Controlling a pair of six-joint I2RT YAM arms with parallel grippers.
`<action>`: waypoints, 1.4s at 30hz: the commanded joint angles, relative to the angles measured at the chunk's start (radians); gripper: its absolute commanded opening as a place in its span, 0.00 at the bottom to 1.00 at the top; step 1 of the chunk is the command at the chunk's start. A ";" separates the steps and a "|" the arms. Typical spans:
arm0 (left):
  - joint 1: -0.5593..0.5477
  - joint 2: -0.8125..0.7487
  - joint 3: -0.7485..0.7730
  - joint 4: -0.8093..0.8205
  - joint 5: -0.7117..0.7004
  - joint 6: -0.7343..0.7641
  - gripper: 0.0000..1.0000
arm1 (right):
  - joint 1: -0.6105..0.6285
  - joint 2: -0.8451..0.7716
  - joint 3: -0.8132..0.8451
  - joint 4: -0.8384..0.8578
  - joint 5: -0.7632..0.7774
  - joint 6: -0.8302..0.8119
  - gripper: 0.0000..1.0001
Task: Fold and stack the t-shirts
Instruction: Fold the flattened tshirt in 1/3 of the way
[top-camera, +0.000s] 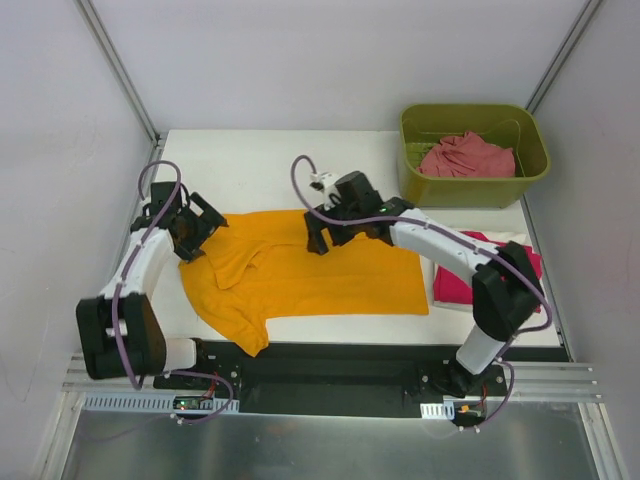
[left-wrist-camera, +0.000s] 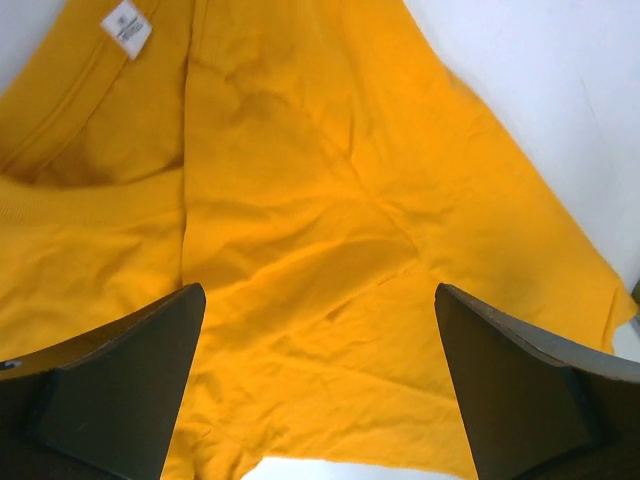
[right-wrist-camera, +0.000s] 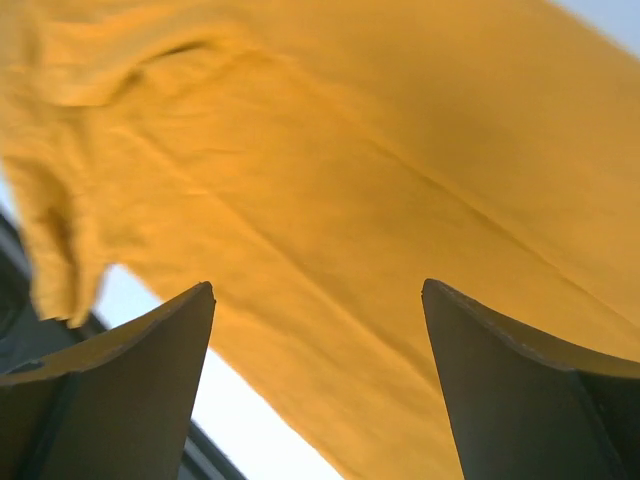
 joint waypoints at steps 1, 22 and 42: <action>0.061 0.171 0.087 0.125 0.162 0.018 0.99 | 0.149 0.146 0.095 0.163 -0.157 0.070 0.87; 0.138 0.472 0.178 0.197 0.257 0.080 0.99 | 0.366 0.648 0.560 0.093 0.256 -0.047 0.53; 0.136 0.528 0.187 0.211 0.214 0.072 0.99 | 0.372 0.614 0.571 0.088 0.279 -0.043 0.15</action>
